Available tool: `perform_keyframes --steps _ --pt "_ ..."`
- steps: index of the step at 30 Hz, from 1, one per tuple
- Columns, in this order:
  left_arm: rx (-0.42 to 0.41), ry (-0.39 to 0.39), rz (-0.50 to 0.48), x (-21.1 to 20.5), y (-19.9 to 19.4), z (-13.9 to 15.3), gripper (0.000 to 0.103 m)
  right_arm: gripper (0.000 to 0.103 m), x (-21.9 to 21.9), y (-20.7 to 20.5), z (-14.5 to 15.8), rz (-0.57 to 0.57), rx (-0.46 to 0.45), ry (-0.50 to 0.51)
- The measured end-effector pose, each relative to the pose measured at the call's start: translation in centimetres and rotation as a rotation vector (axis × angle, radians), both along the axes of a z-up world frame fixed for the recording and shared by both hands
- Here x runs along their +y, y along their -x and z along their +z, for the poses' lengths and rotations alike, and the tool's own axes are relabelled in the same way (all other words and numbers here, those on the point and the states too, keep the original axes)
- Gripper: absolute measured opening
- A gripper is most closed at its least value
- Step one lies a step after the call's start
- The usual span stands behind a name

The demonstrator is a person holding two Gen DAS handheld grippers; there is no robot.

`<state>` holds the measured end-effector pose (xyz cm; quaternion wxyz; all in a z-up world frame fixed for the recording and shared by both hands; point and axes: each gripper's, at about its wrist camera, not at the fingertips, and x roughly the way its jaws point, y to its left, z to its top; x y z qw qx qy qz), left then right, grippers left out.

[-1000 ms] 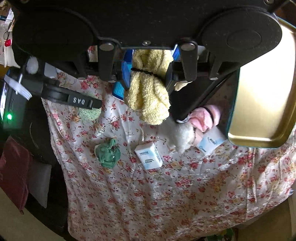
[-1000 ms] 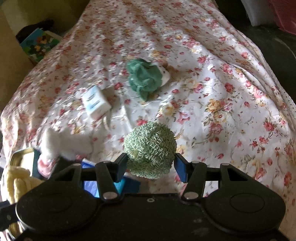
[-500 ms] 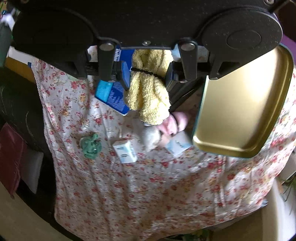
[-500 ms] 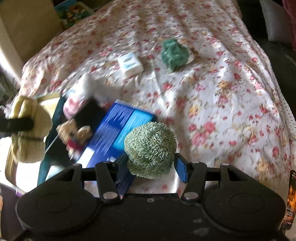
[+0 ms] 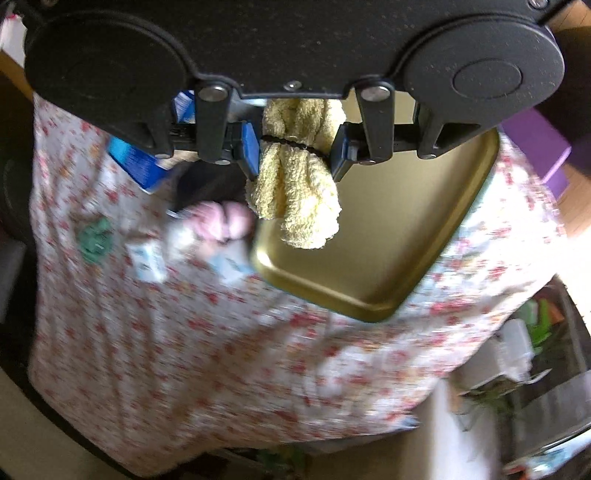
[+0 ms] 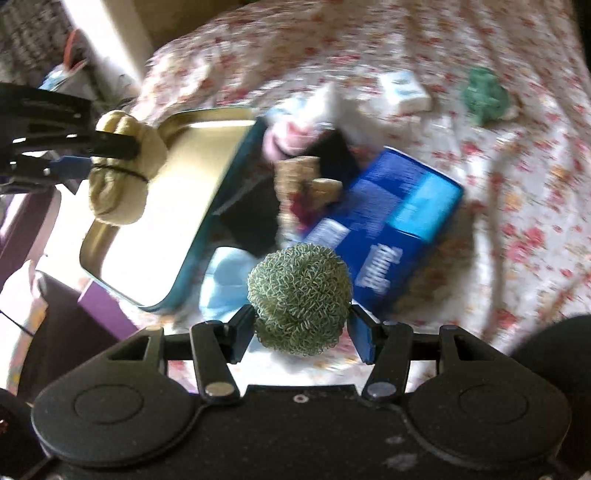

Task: Organize soft objects
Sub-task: 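Carry both items over the gold tin tray and open both grippers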

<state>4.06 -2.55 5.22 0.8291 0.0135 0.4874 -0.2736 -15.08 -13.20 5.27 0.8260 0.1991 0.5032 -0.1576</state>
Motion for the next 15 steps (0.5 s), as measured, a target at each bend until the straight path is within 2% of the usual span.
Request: perform_keyframes --steps 6,10,15 --pt "-0.021 -0.054 0.116 2.3 -2.7 -0.7 0.041 0.055 1.2 -3.4 1.2 0.048 -0.037 0.001" --pt "-0.006 -0.09 0.178 3.3 -3.9 -1.4 0.041 0.055 1.3 -6.2 1.8 0.069 -0.058 0.006" --pt "0.015 -0.094 0.204 3.7 -4.6 -1.8 0.043 0.055 1.3 -10.3 2.0 0.071 -0.077 0.031"
